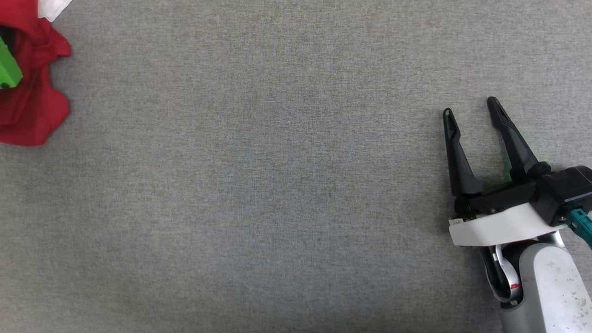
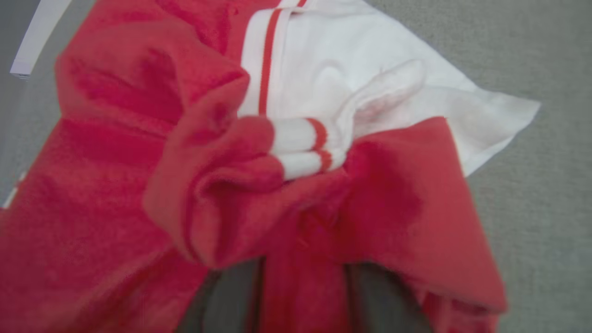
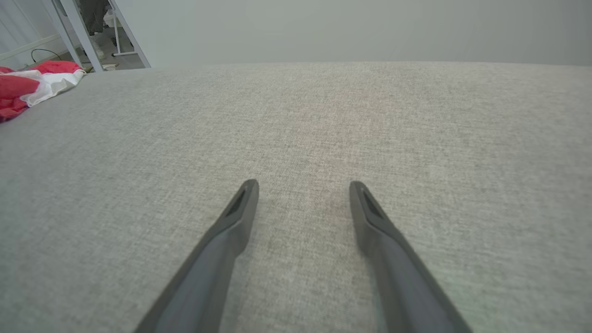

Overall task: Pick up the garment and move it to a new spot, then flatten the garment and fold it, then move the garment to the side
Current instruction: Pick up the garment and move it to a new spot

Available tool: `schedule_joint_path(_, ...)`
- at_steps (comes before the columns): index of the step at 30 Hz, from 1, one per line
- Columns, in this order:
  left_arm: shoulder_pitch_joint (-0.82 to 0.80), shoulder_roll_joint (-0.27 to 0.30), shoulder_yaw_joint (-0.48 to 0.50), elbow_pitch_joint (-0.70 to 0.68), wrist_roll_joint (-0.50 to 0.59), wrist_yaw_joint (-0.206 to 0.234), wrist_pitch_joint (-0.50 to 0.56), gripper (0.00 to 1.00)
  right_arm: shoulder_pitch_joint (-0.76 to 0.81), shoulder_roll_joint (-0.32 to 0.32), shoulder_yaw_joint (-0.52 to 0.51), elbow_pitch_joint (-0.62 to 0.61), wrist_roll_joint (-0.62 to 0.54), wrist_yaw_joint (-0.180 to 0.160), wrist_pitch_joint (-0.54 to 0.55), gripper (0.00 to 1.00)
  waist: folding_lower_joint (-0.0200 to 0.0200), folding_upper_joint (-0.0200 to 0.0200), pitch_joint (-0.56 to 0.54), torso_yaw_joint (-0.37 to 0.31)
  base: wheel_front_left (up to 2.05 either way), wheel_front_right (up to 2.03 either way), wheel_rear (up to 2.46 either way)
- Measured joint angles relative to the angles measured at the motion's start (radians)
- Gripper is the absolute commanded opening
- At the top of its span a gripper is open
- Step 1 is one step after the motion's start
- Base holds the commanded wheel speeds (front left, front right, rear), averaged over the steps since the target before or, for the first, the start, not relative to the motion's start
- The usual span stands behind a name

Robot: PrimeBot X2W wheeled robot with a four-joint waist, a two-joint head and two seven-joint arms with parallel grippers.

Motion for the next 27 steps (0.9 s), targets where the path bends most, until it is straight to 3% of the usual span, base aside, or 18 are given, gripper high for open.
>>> schedule_joint_path(9, 0.019, -0.008, -0.052, 0.014, -0.026, -0.003, -0.173, 0.0, -0.001, -0.002, -0.01, 0.044, -0.003, 0.0, -0.004, 1.0, 0.0001, -0.0001, -0.059, 0.015, 0.0, 0.0, 0.0)
schedule_joint_path(14, 0.05, -0.018, -0.06, -0.029, -0.024, -0.003, -0.357, 0.0, 0.014, 0.006, -0.027, 0.093, 0.005, 0.0, -0.023, 1.0, 0.0001, -0.0001, -0.155, 0.023, 0.0, 0.0, 0.0)
schedule_joint_path(19, 0.103, -0.049, -0.091, -0.109, -0.009, -0.001, -0.391, 0.0, 0.041, 0.018, -0.039, 0.127, 0.017, 0.0, -0.04, 1.0, 0.0, -0.0001, -0.239, 0.027, 0.0, 0.0, 0.0)
schedule_joint_path(27, 0.212, -0.108, -0.147, -0.319, 0.0, 0.062, -0.36, 0.0, 0.09, 0.027, -0.087, 0.162, 0.036, 0.0, -0.054, 1.0, 0.0, 0.0, -0.377, 0.029, 0.0, 0.0, 0.0)
